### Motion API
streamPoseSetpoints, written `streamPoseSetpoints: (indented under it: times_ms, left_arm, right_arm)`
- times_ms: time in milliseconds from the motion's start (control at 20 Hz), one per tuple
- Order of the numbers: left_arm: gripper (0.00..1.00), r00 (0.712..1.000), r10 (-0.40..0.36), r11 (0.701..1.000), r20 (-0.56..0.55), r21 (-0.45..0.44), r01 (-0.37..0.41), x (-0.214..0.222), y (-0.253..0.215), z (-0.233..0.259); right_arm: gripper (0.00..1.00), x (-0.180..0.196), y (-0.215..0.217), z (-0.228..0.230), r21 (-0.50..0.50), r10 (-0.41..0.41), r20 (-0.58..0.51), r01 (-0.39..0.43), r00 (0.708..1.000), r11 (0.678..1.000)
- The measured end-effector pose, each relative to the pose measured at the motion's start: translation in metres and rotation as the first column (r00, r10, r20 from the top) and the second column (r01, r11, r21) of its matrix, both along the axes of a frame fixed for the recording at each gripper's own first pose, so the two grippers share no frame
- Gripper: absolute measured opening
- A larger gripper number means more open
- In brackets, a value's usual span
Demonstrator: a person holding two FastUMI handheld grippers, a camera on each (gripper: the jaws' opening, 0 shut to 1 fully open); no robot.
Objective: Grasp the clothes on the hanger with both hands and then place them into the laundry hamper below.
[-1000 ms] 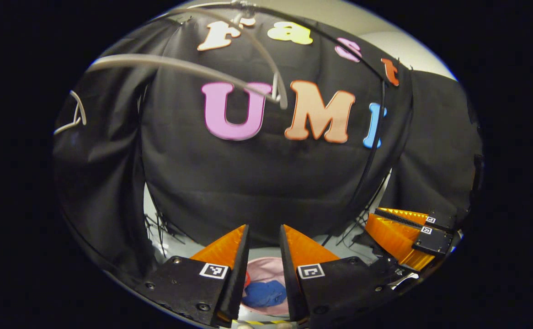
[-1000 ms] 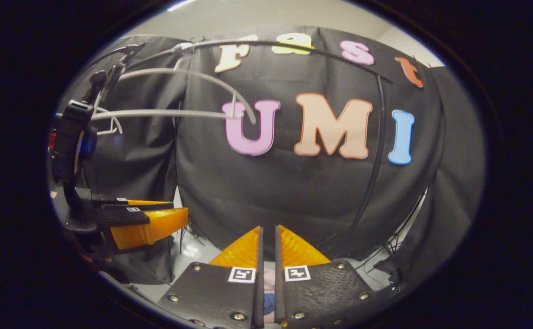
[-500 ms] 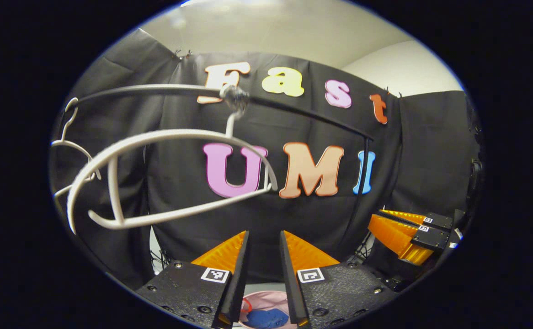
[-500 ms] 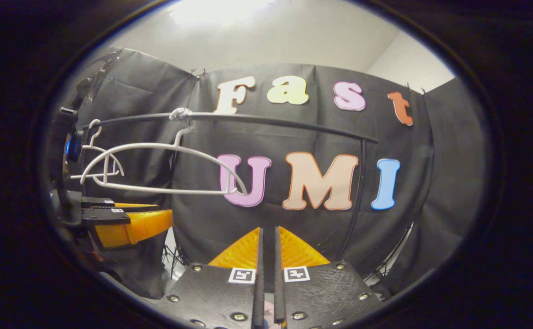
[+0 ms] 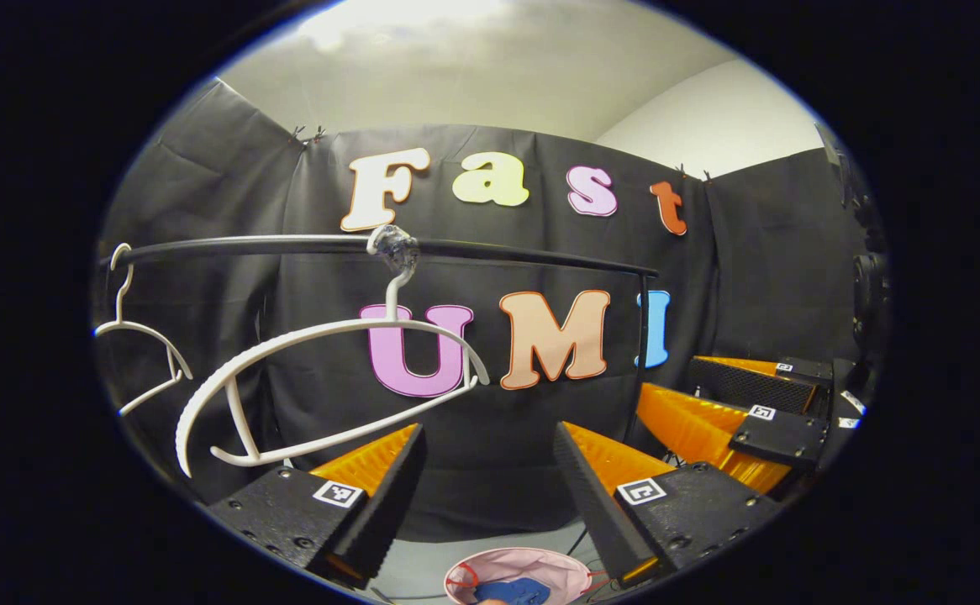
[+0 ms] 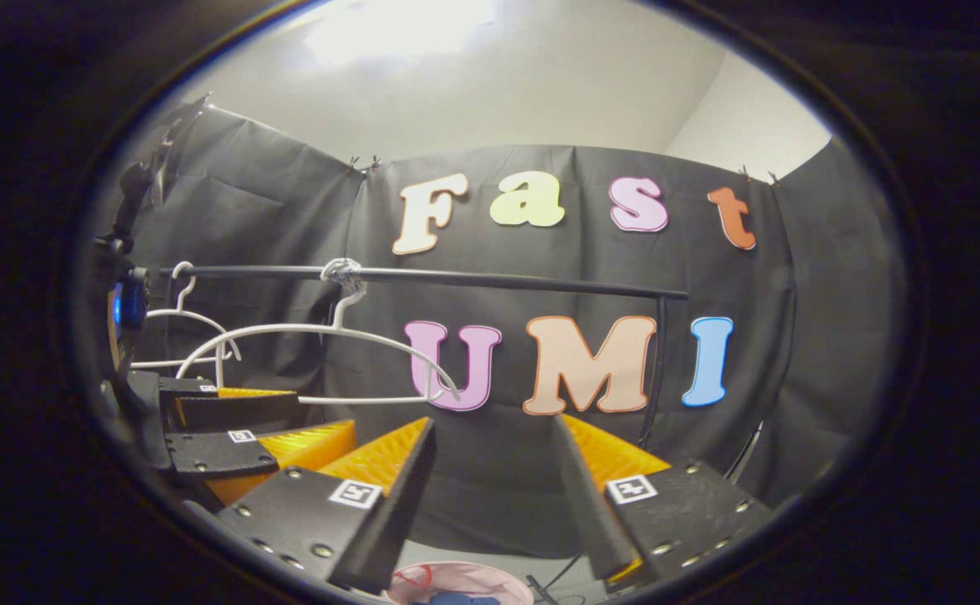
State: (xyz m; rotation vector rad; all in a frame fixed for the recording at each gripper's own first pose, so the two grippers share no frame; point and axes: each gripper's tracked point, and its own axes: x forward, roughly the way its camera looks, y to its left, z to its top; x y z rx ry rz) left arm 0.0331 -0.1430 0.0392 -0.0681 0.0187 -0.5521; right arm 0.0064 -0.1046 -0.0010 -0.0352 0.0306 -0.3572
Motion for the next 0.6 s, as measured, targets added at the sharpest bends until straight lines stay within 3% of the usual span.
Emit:
streamPoseSetpoints:
  times_ms: [100, 600]
  left_arm:
    - [0.96, 1.000, -0.001, 1.000, 0.005, -0.001, 0.001, -0.001, 0.001, 0.001]
    - [0.96, 0.995, -0.090, 0.996, 0.036, -0.022, 0.091, -0.014, -0.045, 0.014]
  right_arm:
    - [0.97, -0.004, -0.007, 0.004, 0.003, -0.016, 0.011, 0.016, 1.000, 1.000]
    - [0.97, -0.050, -0.039, 0.013, -0.027, -0.122, 0.013, 0.123, 0.992, 0.992]
